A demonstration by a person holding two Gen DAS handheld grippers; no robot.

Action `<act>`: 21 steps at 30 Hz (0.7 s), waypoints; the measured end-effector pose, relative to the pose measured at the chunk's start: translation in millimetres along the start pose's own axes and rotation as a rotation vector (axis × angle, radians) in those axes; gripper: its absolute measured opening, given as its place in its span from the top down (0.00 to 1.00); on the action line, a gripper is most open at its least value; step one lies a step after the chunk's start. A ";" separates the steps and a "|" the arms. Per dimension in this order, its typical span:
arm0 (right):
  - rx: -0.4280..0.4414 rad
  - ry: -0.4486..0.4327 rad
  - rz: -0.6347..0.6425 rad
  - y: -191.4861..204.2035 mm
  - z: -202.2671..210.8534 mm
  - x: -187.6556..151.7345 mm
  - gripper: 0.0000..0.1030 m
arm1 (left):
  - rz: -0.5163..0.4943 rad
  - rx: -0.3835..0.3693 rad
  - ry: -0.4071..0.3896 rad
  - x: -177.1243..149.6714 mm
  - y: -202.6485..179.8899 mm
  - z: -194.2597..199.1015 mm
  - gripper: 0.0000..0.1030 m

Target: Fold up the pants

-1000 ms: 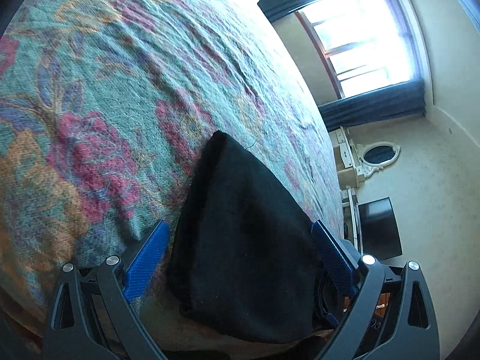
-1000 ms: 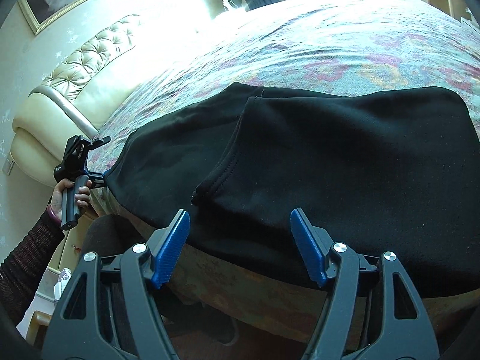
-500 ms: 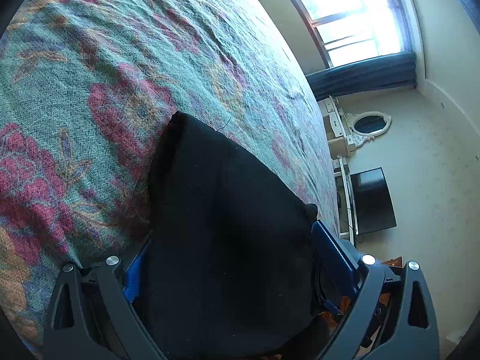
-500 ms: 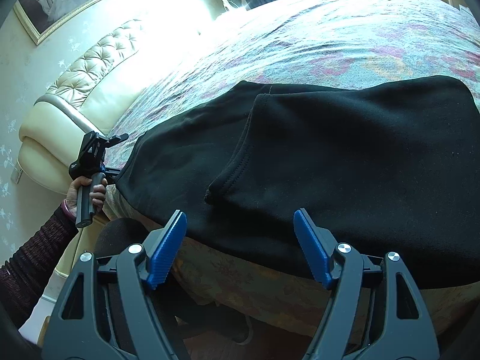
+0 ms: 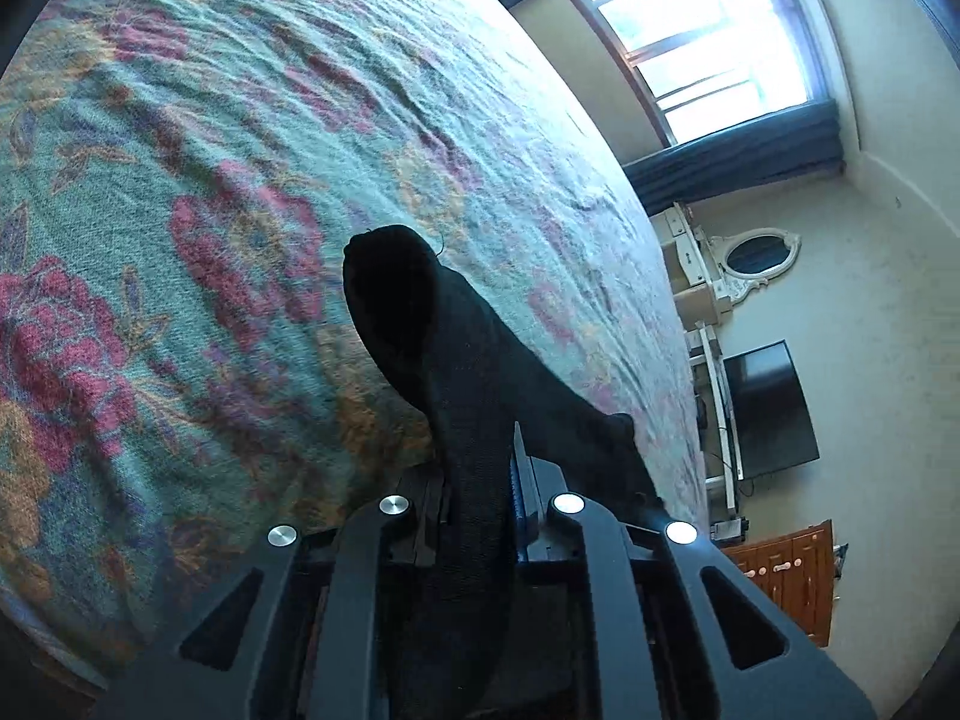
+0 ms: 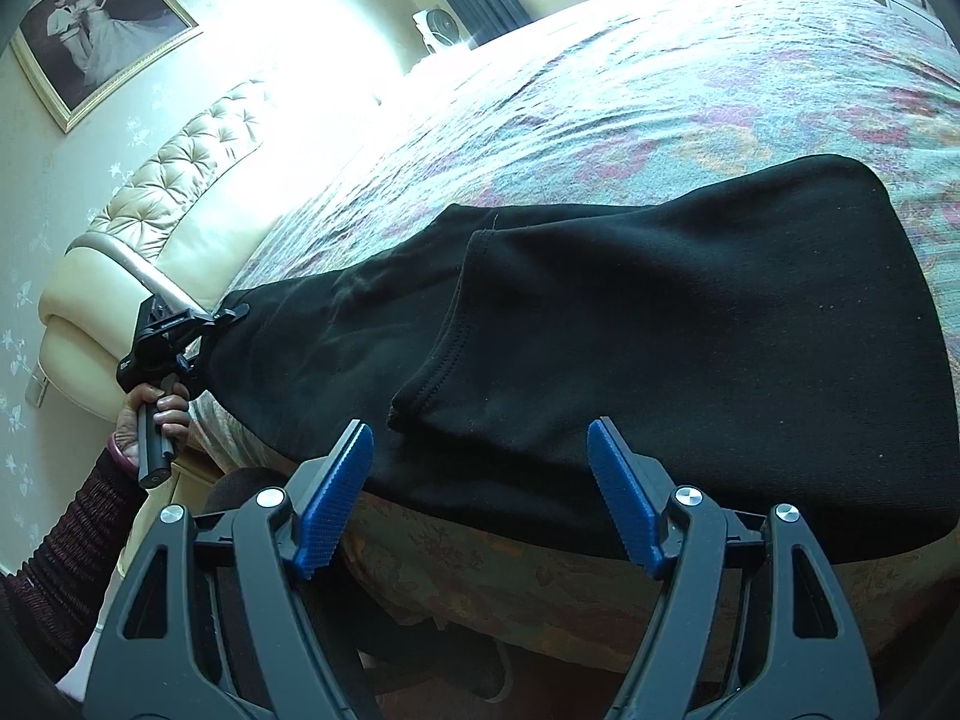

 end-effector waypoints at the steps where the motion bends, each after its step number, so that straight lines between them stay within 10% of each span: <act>1: 0.000 -0.004 -0.007 -2.2 1.1 1.0 0.28 | -0.003 -0.030 -0.010 2.6 -12.4 0.6 0.86; 21: 0.016 -0.088 -0.110 -34.6 30.8 13.0 0.28 | -0.277 -0.267 0.225 -98.0 -240.8 -138.8 0.86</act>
Point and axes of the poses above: each gripper's, at about its wrist camera, not at the fingertips, and z roughly against the way its jaws point, y to its left, x to its top, the point moved 10 cm from there along -z, roughly the way its jaws point, and after that the axes turned 11 degrees about -x, right-handed, at the moved point
